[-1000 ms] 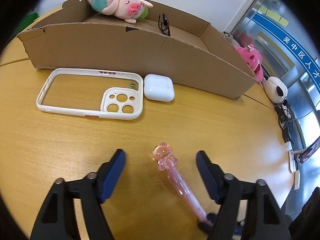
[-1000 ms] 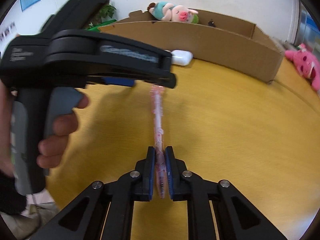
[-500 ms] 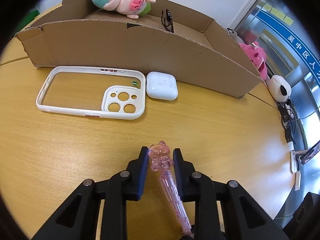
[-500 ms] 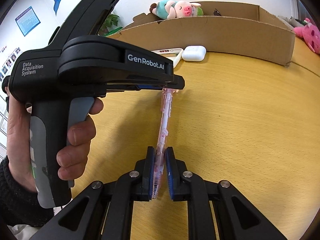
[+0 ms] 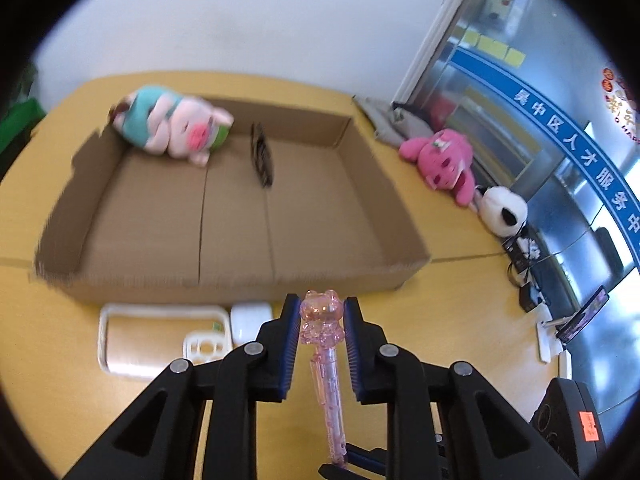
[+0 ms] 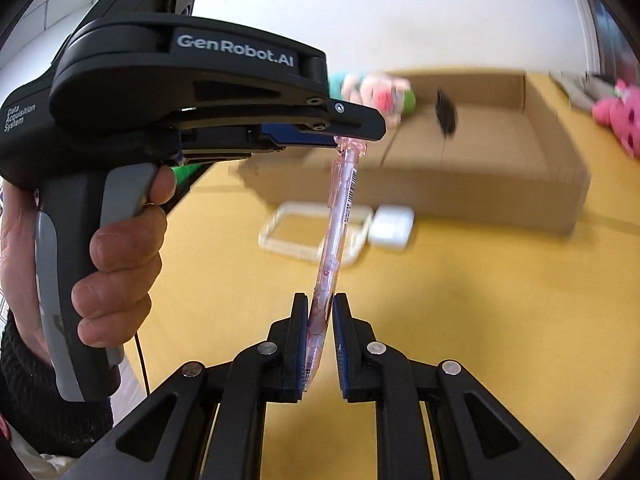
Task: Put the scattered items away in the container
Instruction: 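Lift the pink pen with both grippers and carry it over the box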
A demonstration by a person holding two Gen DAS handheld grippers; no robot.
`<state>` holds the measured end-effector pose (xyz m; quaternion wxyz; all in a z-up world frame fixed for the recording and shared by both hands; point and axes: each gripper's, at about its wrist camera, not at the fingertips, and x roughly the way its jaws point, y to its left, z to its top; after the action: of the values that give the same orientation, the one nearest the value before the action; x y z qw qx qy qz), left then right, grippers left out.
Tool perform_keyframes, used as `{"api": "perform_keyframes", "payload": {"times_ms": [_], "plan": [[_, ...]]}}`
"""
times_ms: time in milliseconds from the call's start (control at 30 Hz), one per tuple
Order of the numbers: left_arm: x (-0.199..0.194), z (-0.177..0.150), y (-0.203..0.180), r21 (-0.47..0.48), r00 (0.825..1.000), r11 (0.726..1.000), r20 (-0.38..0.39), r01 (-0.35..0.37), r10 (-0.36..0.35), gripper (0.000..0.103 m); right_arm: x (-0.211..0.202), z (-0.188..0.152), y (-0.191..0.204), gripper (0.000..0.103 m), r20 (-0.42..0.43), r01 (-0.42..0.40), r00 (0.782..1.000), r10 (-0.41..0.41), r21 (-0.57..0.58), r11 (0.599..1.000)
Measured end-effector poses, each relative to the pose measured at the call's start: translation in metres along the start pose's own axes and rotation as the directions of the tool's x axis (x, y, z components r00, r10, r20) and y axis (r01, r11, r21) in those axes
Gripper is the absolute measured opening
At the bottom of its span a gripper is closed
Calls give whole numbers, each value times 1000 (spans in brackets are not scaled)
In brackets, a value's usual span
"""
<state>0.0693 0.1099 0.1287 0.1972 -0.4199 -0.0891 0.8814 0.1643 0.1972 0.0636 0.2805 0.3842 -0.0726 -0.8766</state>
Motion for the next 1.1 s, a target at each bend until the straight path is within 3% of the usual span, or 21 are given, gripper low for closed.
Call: {"api": "perform_keyframes", "payload": {"times_ms": [133,267,533,833,1100], "plan": [[-5,59,-19,69,998,997,53,40,-43,20,-1,61,-23,13,34,-40,999,40,12,999],[-1,118,-28,111,994,993,91,44,-54,20,3,128,-47,12,31,-22,999,23,-27,999],[26,213,-32,120,994,991,82,59,-69,20,23,226,-94,11,28,14,1000,-13,-28,1000],[88,266,-20,99,999,994,6,47,-48,20,49,267,-148,10,-48,16,999,-15,35,999],[164,271,10,57,995,998,-95,39,-34,20,105,266,-191,10,-159,40,987,-26,87,995]]}}
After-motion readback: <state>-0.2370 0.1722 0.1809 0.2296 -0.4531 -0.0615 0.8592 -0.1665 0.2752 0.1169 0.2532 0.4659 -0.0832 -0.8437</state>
